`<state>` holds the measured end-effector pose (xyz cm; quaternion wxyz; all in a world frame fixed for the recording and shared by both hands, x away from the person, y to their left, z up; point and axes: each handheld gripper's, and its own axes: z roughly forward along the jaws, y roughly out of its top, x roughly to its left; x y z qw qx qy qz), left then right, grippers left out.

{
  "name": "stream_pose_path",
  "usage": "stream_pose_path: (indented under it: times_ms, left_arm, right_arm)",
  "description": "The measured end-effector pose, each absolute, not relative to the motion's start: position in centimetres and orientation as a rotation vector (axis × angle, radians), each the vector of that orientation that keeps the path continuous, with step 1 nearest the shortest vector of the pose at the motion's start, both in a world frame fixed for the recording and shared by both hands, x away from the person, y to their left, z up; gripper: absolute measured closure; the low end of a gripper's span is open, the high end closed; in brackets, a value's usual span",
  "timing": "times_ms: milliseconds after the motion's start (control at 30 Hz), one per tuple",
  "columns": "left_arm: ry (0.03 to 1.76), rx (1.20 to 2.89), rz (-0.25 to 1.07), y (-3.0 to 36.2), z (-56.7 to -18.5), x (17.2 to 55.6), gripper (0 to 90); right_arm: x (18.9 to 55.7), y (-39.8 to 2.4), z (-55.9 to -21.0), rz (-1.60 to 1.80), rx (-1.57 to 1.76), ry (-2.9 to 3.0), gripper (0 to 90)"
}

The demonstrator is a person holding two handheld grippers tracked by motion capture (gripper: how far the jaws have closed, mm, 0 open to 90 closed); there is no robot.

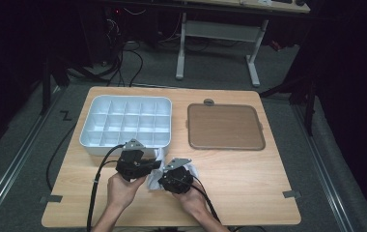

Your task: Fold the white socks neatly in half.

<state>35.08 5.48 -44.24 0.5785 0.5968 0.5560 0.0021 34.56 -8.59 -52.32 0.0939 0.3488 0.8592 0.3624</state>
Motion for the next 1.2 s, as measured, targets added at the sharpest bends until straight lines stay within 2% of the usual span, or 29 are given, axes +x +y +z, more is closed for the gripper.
stream_pose_path:
  times_ms: [400,700,1000,1200]
  left_arm:
    - [1.3,1.436,-0.002,4.7,-45.0,35.3,82.8]
    - [1.297,1.467,-0.027,3.7,-45.3,35.4,82.7]
    - [1.278,1.517,-0.028,1.9,-45.9,35.4,82.7]
    - [1.267,1.54,-0.036,0.7,-46.5,35.4,82.6]
  right_arm:
    - [32.9,-13.3,-49.3,1.144,1.077,2.38,69.2]
    - [32.7,-17.2,-49.6,1.104,1.164,2.278,63.9]
    - [32.6,-18.5,-51.0,1.092,1.217,2.261,66.2]
    - [32.6,-18.8,-51.6,1.081,1.234,2.267,73.1]
